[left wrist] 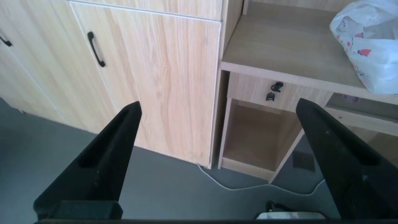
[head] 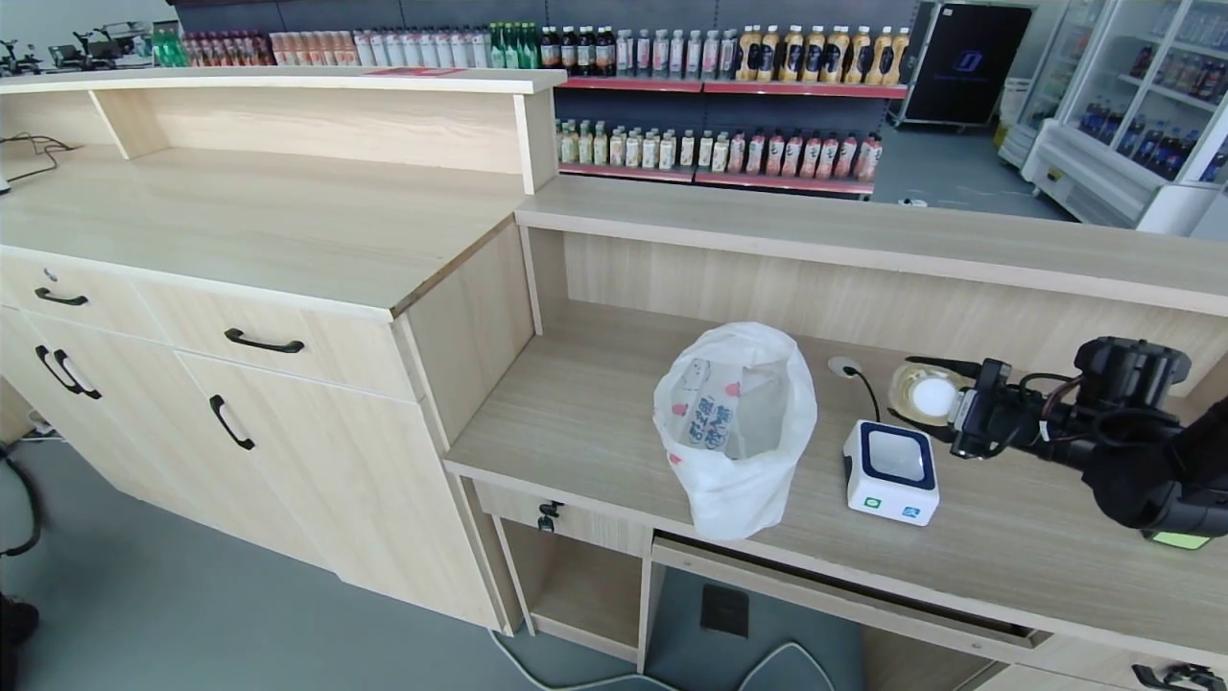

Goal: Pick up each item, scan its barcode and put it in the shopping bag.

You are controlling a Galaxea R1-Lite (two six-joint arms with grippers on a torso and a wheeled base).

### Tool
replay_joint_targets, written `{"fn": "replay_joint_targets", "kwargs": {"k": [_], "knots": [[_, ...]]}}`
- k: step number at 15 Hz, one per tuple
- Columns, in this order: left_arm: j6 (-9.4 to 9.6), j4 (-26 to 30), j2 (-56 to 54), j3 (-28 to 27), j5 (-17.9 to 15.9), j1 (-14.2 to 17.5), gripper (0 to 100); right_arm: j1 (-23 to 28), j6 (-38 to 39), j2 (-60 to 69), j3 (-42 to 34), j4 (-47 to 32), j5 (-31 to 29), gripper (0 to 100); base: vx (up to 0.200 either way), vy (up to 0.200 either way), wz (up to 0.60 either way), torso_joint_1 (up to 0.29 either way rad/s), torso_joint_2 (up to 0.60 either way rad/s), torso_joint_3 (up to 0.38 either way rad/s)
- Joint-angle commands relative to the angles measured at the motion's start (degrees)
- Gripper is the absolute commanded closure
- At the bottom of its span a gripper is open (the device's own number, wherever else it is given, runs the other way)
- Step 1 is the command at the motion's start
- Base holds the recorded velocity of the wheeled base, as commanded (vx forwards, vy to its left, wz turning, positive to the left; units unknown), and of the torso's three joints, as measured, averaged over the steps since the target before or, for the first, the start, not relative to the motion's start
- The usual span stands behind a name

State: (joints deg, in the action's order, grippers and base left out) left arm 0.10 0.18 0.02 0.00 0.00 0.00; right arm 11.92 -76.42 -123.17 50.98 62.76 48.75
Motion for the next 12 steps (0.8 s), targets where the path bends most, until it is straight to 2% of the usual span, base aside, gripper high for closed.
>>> {"fn": "replay_joint_targets", "kwargs": {"k": [1,12], "knots": [[-0.01,-0.01,-0.02,0.0,0.0,0.0,0,-0.41,-0.57,-1.02,-0.71,0.0,0.03,100,0.0,0.0,0.0,0.0,0.0,0.0],[-0.01,-0.09,-0.02,0.0,0.0,0.0,0,-1.11,-1.71,-5.85,1.31,0.7,-0.06,100,0.0,0.0,0.0,0.0,0.0,0.0]]}}
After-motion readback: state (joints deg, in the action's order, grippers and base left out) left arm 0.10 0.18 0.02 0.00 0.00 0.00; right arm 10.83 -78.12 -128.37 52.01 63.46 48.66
